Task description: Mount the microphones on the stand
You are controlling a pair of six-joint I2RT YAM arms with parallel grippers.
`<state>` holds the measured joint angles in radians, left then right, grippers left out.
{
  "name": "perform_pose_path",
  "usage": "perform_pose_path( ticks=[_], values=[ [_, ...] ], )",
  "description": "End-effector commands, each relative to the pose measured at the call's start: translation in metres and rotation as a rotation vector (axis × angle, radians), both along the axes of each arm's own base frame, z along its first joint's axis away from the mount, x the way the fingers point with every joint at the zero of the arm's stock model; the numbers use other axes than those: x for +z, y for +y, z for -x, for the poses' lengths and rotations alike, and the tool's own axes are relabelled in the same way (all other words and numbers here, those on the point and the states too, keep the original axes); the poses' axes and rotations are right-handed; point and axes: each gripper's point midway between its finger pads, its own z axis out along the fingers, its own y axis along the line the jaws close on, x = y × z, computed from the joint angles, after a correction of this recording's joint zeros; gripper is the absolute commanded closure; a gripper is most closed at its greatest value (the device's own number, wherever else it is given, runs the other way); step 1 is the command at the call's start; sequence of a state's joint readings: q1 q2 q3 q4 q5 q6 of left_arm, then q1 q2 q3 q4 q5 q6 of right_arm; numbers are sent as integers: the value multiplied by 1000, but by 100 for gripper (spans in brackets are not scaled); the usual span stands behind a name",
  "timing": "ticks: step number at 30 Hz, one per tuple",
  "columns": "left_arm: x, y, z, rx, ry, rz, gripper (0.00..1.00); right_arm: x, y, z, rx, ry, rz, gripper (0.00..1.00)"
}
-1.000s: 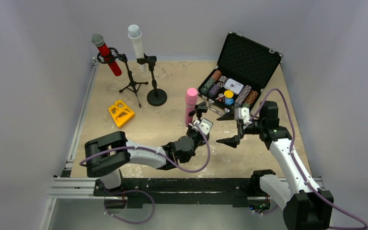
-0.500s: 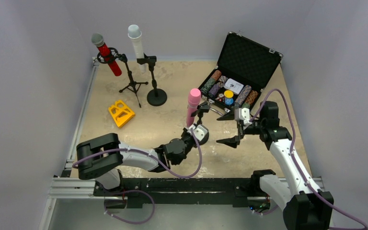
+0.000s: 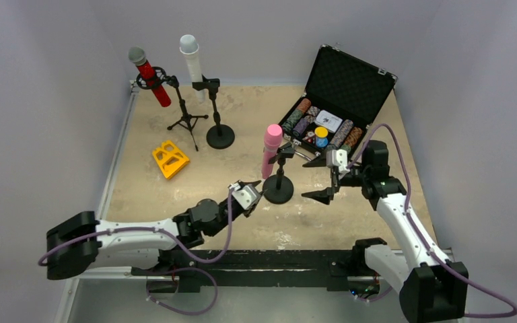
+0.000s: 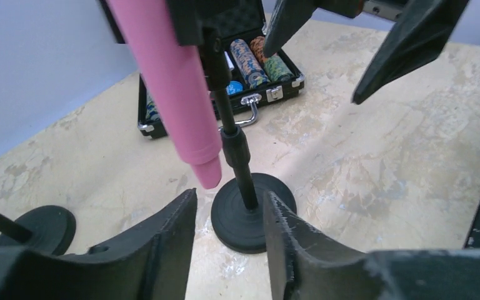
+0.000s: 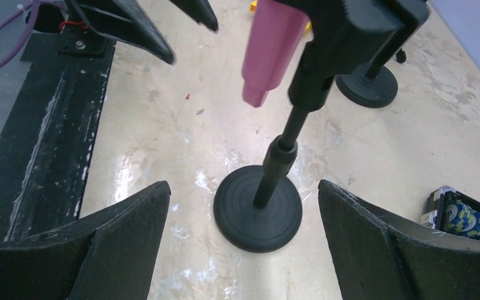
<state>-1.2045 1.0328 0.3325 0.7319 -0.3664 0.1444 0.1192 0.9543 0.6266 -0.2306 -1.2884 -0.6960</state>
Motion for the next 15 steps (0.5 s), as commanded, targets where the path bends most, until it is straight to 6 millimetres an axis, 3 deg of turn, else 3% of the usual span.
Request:
perform_pose_path(
  ticks=[1, 3, 5, 10, 15],
  values=[
    [-1, 36, 10, 25, 64, -22, 43, 21, 16, -35, -63, -25, -43, 10],
    [10, 55, 12, 55, 65, -13, 30, 26, 29, -40, -37, -16, -56, 11],
    [21, 73, 14, 80, 64, -6, 25, 30, 42, -42, -2, -4, -73, 12],
    [28, 109, 23, 116, 83, -47, 23, 51, 57, -46, 45, 49, -160, 17],
    [32, 126, 29, 133, 116, -45, 23, 61, 66, -46, 78, 113, -209, 25]
  ],
)
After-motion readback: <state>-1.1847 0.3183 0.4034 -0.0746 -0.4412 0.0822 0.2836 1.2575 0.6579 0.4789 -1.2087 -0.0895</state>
